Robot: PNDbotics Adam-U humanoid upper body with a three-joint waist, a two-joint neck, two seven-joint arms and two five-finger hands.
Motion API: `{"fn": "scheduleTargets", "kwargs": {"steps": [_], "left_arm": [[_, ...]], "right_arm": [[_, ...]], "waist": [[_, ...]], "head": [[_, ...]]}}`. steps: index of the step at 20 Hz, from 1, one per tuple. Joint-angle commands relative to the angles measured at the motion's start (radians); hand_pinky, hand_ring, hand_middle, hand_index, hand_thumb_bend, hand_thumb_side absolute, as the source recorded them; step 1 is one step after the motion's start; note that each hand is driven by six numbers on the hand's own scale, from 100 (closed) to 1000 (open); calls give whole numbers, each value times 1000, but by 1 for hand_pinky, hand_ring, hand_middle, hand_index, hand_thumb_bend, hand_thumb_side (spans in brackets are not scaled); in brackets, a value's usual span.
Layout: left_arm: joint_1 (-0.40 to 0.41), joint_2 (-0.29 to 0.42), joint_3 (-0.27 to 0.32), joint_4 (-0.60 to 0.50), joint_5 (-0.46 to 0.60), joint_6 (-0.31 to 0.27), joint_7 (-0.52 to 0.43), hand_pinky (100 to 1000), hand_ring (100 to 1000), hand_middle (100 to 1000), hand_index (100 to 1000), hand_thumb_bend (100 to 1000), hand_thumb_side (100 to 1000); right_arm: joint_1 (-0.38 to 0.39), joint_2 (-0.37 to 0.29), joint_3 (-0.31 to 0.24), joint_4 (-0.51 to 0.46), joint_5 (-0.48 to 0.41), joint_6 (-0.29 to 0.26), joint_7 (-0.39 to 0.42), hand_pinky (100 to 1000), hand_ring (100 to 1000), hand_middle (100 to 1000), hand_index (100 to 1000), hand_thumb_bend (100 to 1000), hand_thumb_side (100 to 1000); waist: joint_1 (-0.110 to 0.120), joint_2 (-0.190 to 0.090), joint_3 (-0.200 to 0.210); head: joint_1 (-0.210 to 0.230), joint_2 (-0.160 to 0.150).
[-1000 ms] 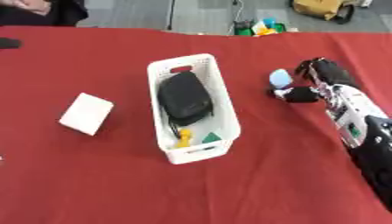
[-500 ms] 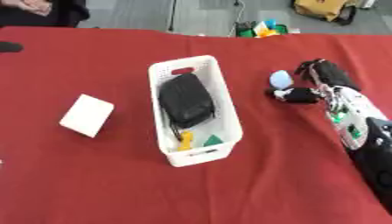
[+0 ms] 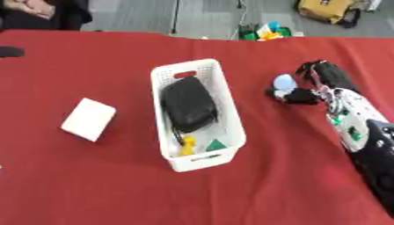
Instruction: Pick up objects on the table and place them in the box.
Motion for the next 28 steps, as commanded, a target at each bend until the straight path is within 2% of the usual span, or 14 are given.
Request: {"fn": "scheduleTargets", "kwargs": {"steps": [1, 2, 3, 7, 17, 28], "left_arm": [[0, 6, 2, -14, 1, 1, -4, 651, 856, 1000, 911, 100, 1000], [2, 7, 3, -14, 1, 1, -3, 651, 856, 1000, 911, 100, 1000], [3, 8, 3, -14, 0, 1, -3, 651, 856, 1000, 911, 100, 1000], [0, 5, 0, -14, 1, 2, -7, 652, 857, 1000, 912, 100, 1000], [-2, 3, 0, -14, 2, 4, -11, 653, 860, 1000, 913, 100, 1000], [-4, 2, -2, -14, 4, 5, -14, 654, 862, 1000, 915, 100, 1000]], "right_arm": [[-22, -39, -1, -16, -11, -9, 25, 888, 858, 603, 770, 709, 662], [-24, -44, -2, -25, -21, -13, 43, 887, 858, 603, 771, 672, 686], [-26, -49, -2, -34, -34, -14, 60, 887, 858, 604, 770, 714, 663], [-26, -51, -1, -53, -57, -7, 98, 887, 857, 600, 768, 712, 659], [-22, -44, -7, -46, -113, 10, 108, 887, 855, 590, 762, 701, 656], [-19, -39, -8, -35, -122, 20, 89, 883, 849, 569, 742, 698, 654]], "waist": [[1, -24, -6], [0, -26, -9], [-1, -28, -12], [-3, -29, -15], [4, -31, -15], [4, -27, -13]], "head": [[2, 4], [5, 10], [6, 15], [-5, 17], [-11, 20], [-6, 7]]}}
